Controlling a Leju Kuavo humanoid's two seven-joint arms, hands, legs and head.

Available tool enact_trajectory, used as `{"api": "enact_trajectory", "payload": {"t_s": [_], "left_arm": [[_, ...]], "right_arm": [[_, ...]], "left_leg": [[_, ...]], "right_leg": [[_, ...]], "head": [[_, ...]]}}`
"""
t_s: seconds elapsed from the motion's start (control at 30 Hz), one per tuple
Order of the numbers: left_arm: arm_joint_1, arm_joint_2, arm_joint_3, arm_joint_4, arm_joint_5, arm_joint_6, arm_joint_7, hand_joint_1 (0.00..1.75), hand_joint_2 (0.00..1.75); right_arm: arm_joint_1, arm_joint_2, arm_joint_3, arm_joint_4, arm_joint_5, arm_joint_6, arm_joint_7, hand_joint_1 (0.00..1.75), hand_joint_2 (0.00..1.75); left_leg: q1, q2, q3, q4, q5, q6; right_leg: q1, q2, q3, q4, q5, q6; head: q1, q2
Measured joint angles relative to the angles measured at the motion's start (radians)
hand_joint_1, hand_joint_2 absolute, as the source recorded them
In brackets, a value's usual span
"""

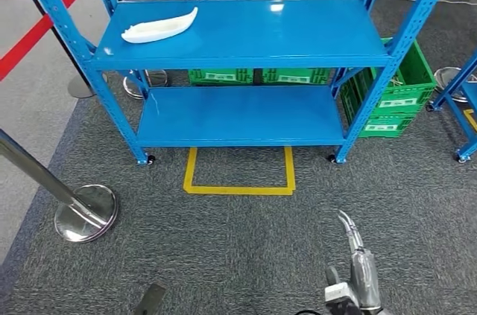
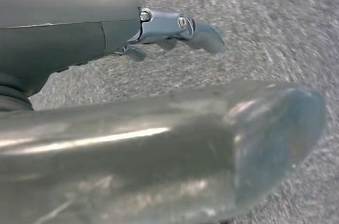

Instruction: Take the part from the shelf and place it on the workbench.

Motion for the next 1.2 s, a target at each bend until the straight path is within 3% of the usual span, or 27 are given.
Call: {"api": "enact_trajectory", "payload": {"t_s": [0.03,0.1,0.17,0.2,0.23,0.27,0.33,0.4,0.47,0.5,0.57,0.6,0.63,0.7,0.73,0.8,0.83,0.9,0.93,1.0,1.07,1.13,1.2], "left_arm": [[0.001,0.0,0.0,0.0,-0.002,-0.002,0.001,0.0,0.0],[0.0,0.0,-0.001,0.0,-0.007,-0.004,0.001,0.0,0.0],[0.001,0.0,-0.003,0.0,-0.009,-0.006,0.001,0.0,0.0],[0.003,0.001,-0.003,0.0,-0.009,-0.007,0.001,0.0,0.0],[0.004,0.001,-0.003,0.0,-0.01,-0.008,0.001,0.0,0.0],[0.005,0.002,-0.004,0.0,-0.01,-0.01,0.001,0.0,0.0],[0.005,0.002,-0.005,0.0,-0.01,-0.012,0.001,0.0,0.0],[0.005,0.003,-0.006,0.0,-0.01,-0.014,0.001,0.0,0.0],[0.009,0.004,-0.006,0.0,-0.011,-0.015,0.003,0.0,0.0],[0.011,0.004,-0.006,0.0,-0.011,-0.015,0.004,0.0,0.0],[0.01,0.004,-0.006,0.0,-0.011,-0.015,0.007,0.0,0.0],[0.008,0.004,-0.007,0.0,-0.011,-0.015,0.007,0.0,0.0],[0.006,0.004,-0.008,0.0,-0.012,-0.015,0.007,0.0,0.0],[0.005,0.004,-0.011,0.0,-0.011,-0.016,0.008,0.0,0.0],[0.007,0.004,-0.013,0.0,-0.011,-0.016,0.009,0.0,0.0],[0.008,0.004,-0.013,0.0,-0.01,-0.019,0.01,0.0,0.0],[0.007,0.004,-0.014,0.0,-0.009,-0.02,0.01,0.0,0.0],[0.002,0.004,-0.014,0.0,-0.007,-0.023,0.01,0.0,0.0],[0.001,0.003,-0.014,0.0,-0.006,-0.025,0.01,0.0,0.0],[0.003,0.003,-0.014,0.0,-0.005,-0.027,0.01,0.0,0.0],[0.005,0.003,-0.014,0.0,-0.003,-0.029,0.01,0.0,0.0],[0.004,0.002,-0.014,0.0,0.001,-0.032,0.01,0.0,0.0],[0.006,0.002,-0.014,0.0,0.008,-0.034,0.013,0.0,0.0]], "right_arm": [[-0.031,0.001,-0.049,0.074,0.009,0.009,-0.011,0.0,0.0],[-0.08,0.003,-0.133,0.207,0.023,0.015,-0.029,0.0,0.0],[-0.117,0.003,-0.205,0.336,0.032,0.022,-0.035,0.0,0.0],[-0.135,0.003,-0.232,0.394,0.035,0.026,-0.033,0.0,0.0],[-0.157,0.002,-0.261,0.459,0.039,0.03,-0.029,0.0,0.0],[-0.179,0.001,-0.289,0.523,0.043,0.034,-0.023,0.0,0.0],[-0.214,-0.006,-0.342,0.647,0.054,0.039,-0.006,0.0,0.0],[-0.236,-0.013,-0.384,0.754,0.063,0.046,0.026,0.0,0.0],[-0.251,-0.016,-0.413,0.832,0.071,0.055,0.071,0.0,0.0],[-0.255,-0.017,-0.424,0.862,0.074,0.063,0.096,0.0,0.0],[-0.257,-0.018,-0.446,0.915,0.074,0.08,0.138,0.0,0.0],[-0.255,-0.018,-0.456,0.937,0.073,0.087,0.151,0.0,0.0],[-0.252,-0.018,-0.465,0.955,0.071,0.094,0.162,0.0,0.0],[-0.252,-0.018,-0.483,0.987,0.062,0.116,0.205,0.0,0.0],[-0.253,-0.017,-0.494,1.001,0.057,0.13,0.24,0.0,0.0],[-0.256,-0.011,-0.513,1.023,0.052,0.151,0.324,0.0,0.0],[-0.256,-0.006,-0.521,1.031,0.054,0.155,0.369,0.0,0.0],[-0.256,0.006,-0.532,1.047,0.062,0.156,0.446,0.0,0.0],[-0.256,0.011,-0.536,1.054,0.065,0.156,0.472,0.0,0.0],[-0.259,0.02,-0.541,1.063,0.068,0.156,0.496,0.0,0.0],[-0.264,0.028,-0.546,1.069,0.068,0.156,0.508,0.0,0.0],[-0.263,0.034,-0.553,1.076,0.067,0.156,0.53,0.0,0.0],[-0.257,0.04,-0.558,1.082,0.073,0.158,0.549,0.0,0.0]], "left_leg": [[0.004,-0.012,0.003,-0.004,0.003,0.005],[0.008,-0.038,0.004,-0.007,0.007,0.013],[0.008,-0.067,0.003,-0.006,0.007,0.016],[0.008,-0.082,0.003,-0.006,0.007,0.016],[0.008,-0.096,0.004,-0.006,0.007,0.015],[0.009,-0.11,0.005,-0.006,0.007,0.014],[0.01,-0.139,0.004,-0.002,0.007,0.007],[0.011,-0.163,-0.001,0.0,0.01,-0.005],[0.014,-0.181,-0.005,-0.004,0.016,-0.017],[0.014,-0.171,-0.007,-0.004,0.015,-0.022],[0.011,-0.118,-0.029,0.039,-0.015,-0.033],[0.009,-0.084,-0.054,0.091,-0.044,-0.038],[0.01,-0.064,-0.087,0.157,-0.077,-0.041],[0.012,-0.053,-0.139,0.262,-0.112,-0.044],[0.012,-0.051,-0.14,0.267,-0.103,-0.044],[0.01,-0.033,-0.086,0.173,-0.046,-0.037],[0.005,-0.003,-0.046,0.104,-0.021,-0.032],[-0.003,0.042,0.007,0.012,-0.001,-0.021],[-0.006,0.048,0.013,-0.003,-0.004,-0.017],[-0.004,0.019,0.014,-0.01,-0.004,-0.008],[0.001,-0.008,0.019,-0.018,-0.009,0.006],[0.002,-0.03,0.027,-0.021,-0.02,0.018],[0.001,-0.051,0.04,-0.021,-0.029,0.023]], "right_leg": [[-0.001,0.019,-0.006,0.021,-0.016,0.005],[-0.003,0.07,-0.052,0.124,-0.07,0.014],[-0.003,0.088,-0.114,0.239,-0.112,0.017],[-0.003,0.091,-0.13,0.259,-0.108,0.017],[-0.004,0.093,-0.128,0.241,-0.085,0.017],[-0.007,0.098,-0.108,0.19,-0.048,0.018],[-0.016,0.139,-0.052,0.059,0.012,0.018],[-0.02,0.173,-0.023,-0.005,0.026,0.012],[-0.017,0.164,-0.018,-0.009,0.028,-0.002],[-0.017,0.154,-0.015,-0.01,0.03,-0.008],[-0.018,0.129,-0.011,-0.016,0.034,-0.021],[-0.016,0.114,-0.01,-0.017,0.033,-0.025],[-0.015,0.099,-0.01,-0.017,0.032,-0.029],[-0.013,0.068,-0.01,-0.017,0.03,-0.032],[-0.013,0.054,-0.009,-0.017,0.028,-0.032],[-0.012,0.028,-0.004,-0.017,0.025,-0.03],[-0.009,0.017,-0.001,-0.017,0.022,-0.027],[-0.002,-0.004,0.005,-0.017,0.014,-0.019],[0.002,-0.016,0.009,-0.018,0.011,-0.015],[0.002,-0.028,0.016,-0.02,0.006,-0.005],[-0.001,0.018,0.002,0.019,-0.017,0.004],[-0.003,0.077,-0.061,0.141,-0.066,0.006],[-0.003,0.092,-0.138,0.266,-0.097,0.006]], "head": [[0.002,0.0],[0.008,0.0],[0.012,0.0],[0.012,0.0],[0.011,0.0],[0.011,0.0],[0.012,0.0],[0.011,0.0],[0.011,0.0],[0.011,0.0],[0.005,0.0],[0.002,0.0],[-0.001,0.0],[-0.002,0.0],[-0.002,0.0],[-0.002,0.0],[-0.002,0.0],[-0.002,0.0],[-0.001,0.0],[0.0,0.0],[0.003,0.0],[0.009,0.0],[0.01,0.0]]}}
